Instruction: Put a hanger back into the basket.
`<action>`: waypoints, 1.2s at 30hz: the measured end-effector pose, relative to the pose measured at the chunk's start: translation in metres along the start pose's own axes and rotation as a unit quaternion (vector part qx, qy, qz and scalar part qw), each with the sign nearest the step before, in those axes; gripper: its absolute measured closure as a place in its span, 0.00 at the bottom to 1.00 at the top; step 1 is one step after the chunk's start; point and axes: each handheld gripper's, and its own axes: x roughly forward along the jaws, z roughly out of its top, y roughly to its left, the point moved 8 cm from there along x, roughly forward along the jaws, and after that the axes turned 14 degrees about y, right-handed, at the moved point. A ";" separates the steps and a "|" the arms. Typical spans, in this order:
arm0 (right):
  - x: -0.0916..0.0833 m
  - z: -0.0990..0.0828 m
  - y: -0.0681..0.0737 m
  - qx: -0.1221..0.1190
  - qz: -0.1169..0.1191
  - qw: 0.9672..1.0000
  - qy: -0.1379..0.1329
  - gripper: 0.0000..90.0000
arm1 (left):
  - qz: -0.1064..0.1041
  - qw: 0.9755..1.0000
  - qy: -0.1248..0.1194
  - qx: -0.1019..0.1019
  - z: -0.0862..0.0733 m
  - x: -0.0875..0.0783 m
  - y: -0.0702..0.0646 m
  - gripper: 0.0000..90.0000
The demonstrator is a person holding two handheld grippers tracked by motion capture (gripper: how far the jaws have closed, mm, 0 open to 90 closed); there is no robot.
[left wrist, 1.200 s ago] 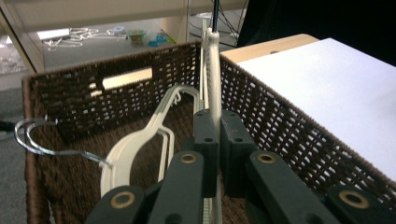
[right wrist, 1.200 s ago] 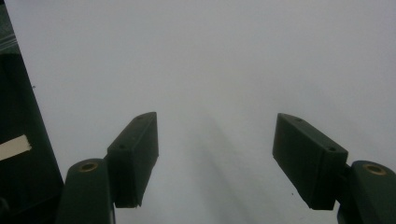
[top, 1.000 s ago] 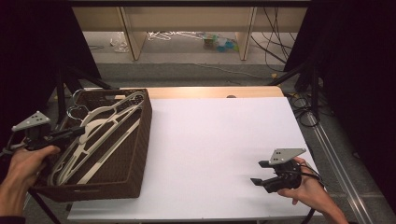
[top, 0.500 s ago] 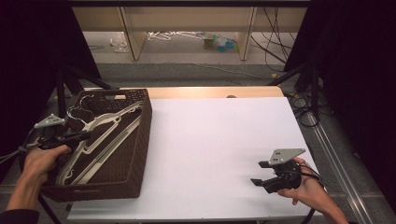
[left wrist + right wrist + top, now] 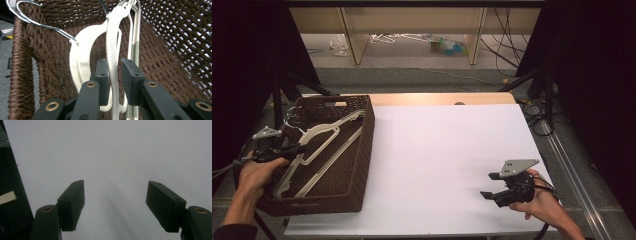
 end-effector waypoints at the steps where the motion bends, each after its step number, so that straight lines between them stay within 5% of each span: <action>1: 0.000 0.000 0.000 0.001 0.000 1.000 -0.001 0.36 | 0.006 1.000 0.003 0.001 -0.001 0.001 0.000 0.83; 2: 0.000 0.000 0.000 0.001 0.000 1.000 -0.001 0.36 | 0.003 1.000 -0.013 -0.019 0.002 0.003 -0.003 0.83; 3: 0.000 0.000 0.000 0.001 0.000 1.000 -0.001 0.36 | 0.011 1.000 0.005 0.001 -0.001 0.001 0.002 0.82; 5: 0.000 0.000 0.000 0.002 0.000 1.000 0.000 0.36 | 0.011 1.000 0.001 -0.013 0.000 0.002 0.001 0.81; 13: 0.001 0.000 0.000 -0.002 0.002 1.000 -0.001 0.35 | 0.028 0.999 0.010 -0.012 -0.003 -0.001 0.006 0.73; 17: 0.001 0.000 0.000 0.001 0.001 1.000 0.001 0.35 | 0.031 0.999 -0.008 -0.016 0.000 -0.007 0.001 0.66; 20: 0.001 0.000 0.000 -0.001 0.001 1.000 0.000 0.35 | 0.022 0.998 -0.044 -0.030 0.007 -0.011 -0.011 0.62; 30: 0.001 0.003 -0.001 0.011 -0.007 1.000 -0.016 0.33 | -0.008 0.996 -0.085 -0.004 0.020 -0.022 -0.053 0.46; 36: 0.001 0.005 -0.003 0.026 -0.012 0.999 -0.032 0.33 | -0.037 0.993 -0.111 0.004 0.025 -0.026 -0.080 0.41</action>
